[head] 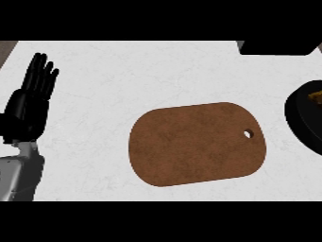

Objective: Pick the sweet potato from the cutting board and place it in the pot

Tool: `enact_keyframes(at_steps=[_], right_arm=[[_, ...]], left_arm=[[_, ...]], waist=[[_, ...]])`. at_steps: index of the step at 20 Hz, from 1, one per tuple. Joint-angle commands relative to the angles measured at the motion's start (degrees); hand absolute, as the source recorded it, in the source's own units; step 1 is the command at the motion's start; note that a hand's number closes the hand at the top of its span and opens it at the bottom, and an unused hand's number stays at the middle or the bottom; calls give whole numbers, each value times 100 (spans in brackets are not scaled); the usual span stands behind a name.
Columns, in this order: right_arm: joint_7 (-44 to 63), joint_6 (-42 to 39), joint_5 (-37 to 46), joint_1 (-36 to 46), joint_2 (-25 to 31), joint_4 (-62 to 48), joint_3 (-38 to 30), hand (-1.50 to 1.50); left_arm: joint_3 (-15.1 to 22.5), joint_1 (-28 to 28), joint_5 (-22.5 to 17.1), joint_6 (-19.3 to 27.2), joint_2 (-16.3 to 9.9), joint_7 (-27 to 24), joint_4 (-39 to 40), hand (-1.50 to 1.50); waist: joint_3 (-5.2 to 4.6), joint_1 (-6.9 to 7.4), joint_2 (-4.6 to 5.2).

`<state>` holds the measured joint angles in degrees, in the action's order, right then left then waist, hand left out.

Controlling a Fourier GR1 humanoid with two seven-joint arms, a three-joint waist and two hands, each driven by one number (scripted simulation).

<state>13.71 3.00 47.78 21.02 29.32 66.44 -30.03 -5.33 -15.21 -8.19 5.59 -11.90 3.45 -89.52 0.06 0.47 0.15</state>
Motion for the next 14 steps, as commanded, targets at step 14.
enact_keyframes(at_steps=[14], right_arm=[[-862, 387, -2206, 480, -321, 177, -1164, -150]], left_arm=[[-131, -60, 27, 28, -3, 127, -8, 0]], waist=[[-6, -91, -35]])
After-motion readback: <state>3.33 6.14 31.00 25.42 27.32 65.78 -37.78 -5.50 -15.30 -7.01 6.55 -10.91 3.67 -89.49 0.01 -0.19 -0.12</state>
